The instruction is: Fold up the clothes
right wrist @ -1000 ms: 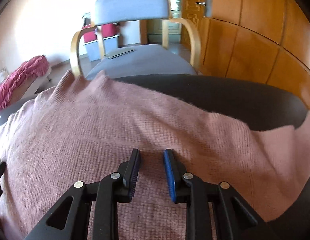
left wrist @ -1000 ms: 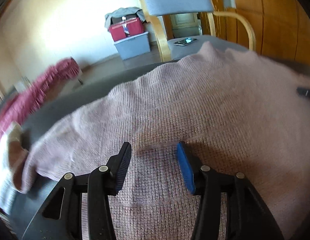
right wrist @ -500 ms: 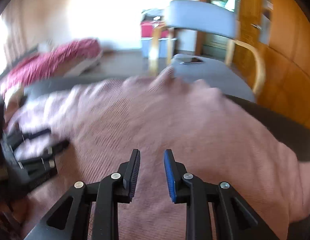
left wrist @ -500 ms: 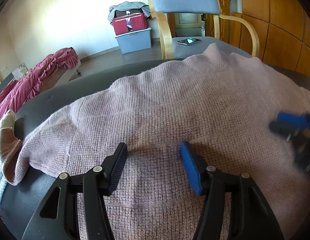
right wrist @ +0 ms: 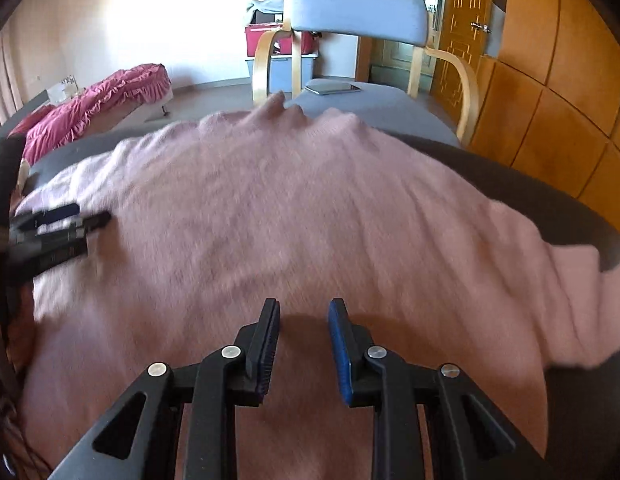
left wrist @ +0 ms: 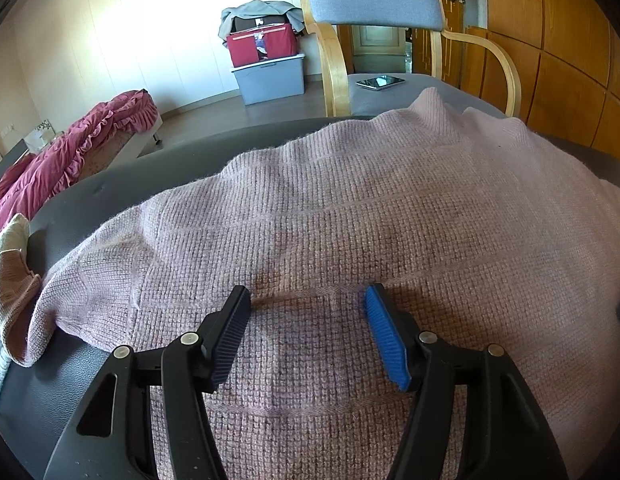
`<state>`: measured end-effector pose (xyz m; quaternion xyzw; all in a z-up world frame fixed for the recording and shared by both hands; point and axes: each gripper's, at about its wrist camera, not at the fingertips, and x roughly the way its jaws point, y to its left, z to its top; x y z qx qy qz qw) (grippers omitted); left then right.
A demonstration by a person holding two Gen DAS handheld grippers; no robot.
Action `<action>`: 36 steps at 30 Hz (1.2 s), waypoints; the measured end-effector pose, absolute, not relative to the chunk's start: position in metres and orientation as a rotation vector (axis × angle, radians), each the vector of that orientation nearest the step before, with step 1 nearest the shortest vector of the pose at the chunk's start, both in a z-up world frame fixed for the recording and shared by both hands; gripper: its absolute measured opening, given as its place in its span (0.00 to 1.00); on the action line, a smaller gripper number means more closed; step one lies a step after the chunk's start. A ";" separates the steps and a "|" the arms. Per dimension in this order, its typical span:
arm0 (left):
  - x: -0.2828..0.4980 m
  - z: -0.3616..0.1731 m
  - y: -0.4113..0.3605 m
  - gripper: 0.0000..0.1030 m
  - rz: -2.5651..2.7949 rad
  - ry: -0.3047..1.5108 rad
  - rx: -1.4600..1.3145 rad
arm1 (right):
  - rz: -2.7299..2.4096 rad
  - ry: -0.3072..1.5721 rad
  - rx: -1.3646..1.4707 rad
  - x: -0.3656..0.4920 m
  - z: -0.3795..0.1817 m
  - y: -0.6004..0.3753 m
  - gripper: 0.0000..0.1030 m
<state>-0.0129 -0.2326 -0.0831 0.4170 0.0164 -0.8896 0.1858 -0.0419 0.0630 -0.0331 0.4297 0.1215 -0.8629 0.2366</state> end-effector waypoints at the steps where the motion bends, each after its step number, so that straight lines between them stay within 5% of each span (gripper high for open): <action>1: -0.013 -0.083 -0.233 0.64 -2.500 0.052 1.175 | -2.365 0.334 1.183 -0.040 -0.034 0.067 0.23; 7: -0.013 -0.083 -0.238 0.67 -2.495 0.081 1.179 | -2.358 0.371 1.193 -0.011 -0.035 0.108 0.23; 17: -0.015 -0.081 -0.234 0.70 -2.483 0.021 1.176 | -2.441 0.118 1.173 0.038 -0.022 0.180 0.23; 21: -0.008 -0.077 -0.221 0.70 -2.483 -0.119 1.181 | -2.416 0.028 1.135 0.040 -0.021 0.172 0.23; 27: 0.021 -0.083 -0.197 0.73 -2.411 -0.551 1.109 | -2.444 0.238 1.132 0.022 -0.038 0.147 0.23; 36: -0.020 -0.080 -0.199 0.73 -2.349 -0.571 1.066 | -2.408 0.216 1.158 -0.039 -0.043 0.150 0.23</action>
